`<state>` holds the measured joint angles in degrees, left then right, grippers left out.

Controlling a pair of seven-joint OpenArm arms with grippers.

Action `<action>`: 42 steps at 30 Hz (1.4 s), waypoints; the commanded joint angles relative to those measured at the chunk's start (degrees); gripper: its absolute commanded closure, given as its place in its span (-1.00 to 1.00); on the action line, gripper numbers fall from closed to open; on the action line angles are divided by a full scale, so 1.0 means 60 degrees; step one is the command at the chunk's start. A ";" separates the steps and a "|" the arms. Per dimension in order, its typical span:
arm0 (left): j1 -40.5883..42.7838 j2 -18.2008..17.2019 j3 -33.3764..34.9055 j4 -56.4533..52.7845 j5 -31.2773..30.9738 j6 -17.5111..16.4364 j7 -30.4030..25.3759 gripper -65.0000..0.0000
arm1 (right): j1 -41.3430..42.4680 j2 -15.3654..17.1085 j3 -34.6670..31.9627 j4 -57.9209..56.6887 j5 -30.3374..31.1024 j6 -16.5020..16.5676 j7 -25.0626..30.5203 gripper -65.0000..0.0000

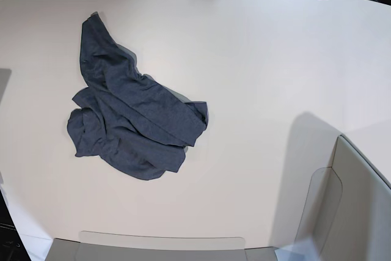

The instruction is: Layout the t-shirt on the table in an organized manner, then fold the t-shirt properly

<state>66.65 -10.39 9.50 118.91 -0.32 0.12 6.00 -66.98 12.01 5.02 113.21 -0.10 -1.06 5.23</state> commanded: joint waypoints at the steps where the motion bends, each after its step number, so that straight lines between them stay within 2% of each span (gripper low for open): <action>1: -0.0054 -0.0077 0.0212 0.0159 0.0031 0.0017 -0.0201 1.00 | 0.0021 -0.0163 0.0050 0.0363 0.0024 0.0067 0.0263 1.00; 6: -0.0684 -0.0268 0.0871 0.0159 0.0089 0.0017 -0.0201 1.00 | 0.0695 -0.0690 0.0065 0.0656 -0.0006 0.0067 0.0204 0.99; 9: -0.1255 -0.0268 0.1106 0.0159 0.0089 0.0017 -0.0157 1.00 | 0.1193 -0.0969 0.0065 0.0670 0.0009 0.0067 -0.0484 0.99; 16: -0.2515 -0.0268 0.1399 0.0159 0.0104 0.0017 -0.0084 1.00 | 0.1999 -0.1086 0.0124 0.0670 0.0038 0.0067 -0.0982 0.99; 21: -0.3365 -0.0400 0.1838 0.0159 0.0104 0.0002 0.0941 0.69 | 0.2497 -0.1086 0.0168 0.0685 0.0053 0.0067 -0.0968 0.98; 23: -0.3614 -0.0634 0.2014 0.0159 0.0060 0.0002 0.1278 0.54 | 0.2643 -0.1101 0.0446 0.0685 0.0112 0.0067 -0.0968 0.87; 25: -0.3981 -0.0839 0.2234 0.0159 0.0045 0.0002 0.1469 0.44 | 0.2819 -0.1233 0.0798 0.0685 0.0493 0.0067 -0.0982 0.67; 28: -0.4640 -0.1088 0.2586 0.0159 0.0045 0.0002 0.1865 0.41 | 0.2936 -0.1335 0.1574 0.0685 0.1313 0.0067 -0.0982 0.32; 30: -0.5167 -0.1103 0.2805 0.0159 0.0045 0.0002 0.2275 0.41 | 0.2936 -0.1247 0.2028 0.0685 0.1811 0.0067 -0.0982 0.16; 39: -0.7233 -0.1088 0.4022 0.0159 0.0031 0.0002 0.4194 0.41 | 0.2922 -0.0705 0.3655 0.0656 0.3145 0.0140 -0.0982 0.15; 42: -0.7482 -0.1103 0.4051 0.0159 0.0031 -0.0555 0.4355 0.41 | 0.2922 -0.0690 0.3831 0.0656 0.3189 0.0140 -0.0982 0.15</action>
<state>25.39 -20.49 34.04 118.93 -1.39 -14.98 42.24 -48.88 7.57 27.73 116.33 18.85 -0.25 -2.37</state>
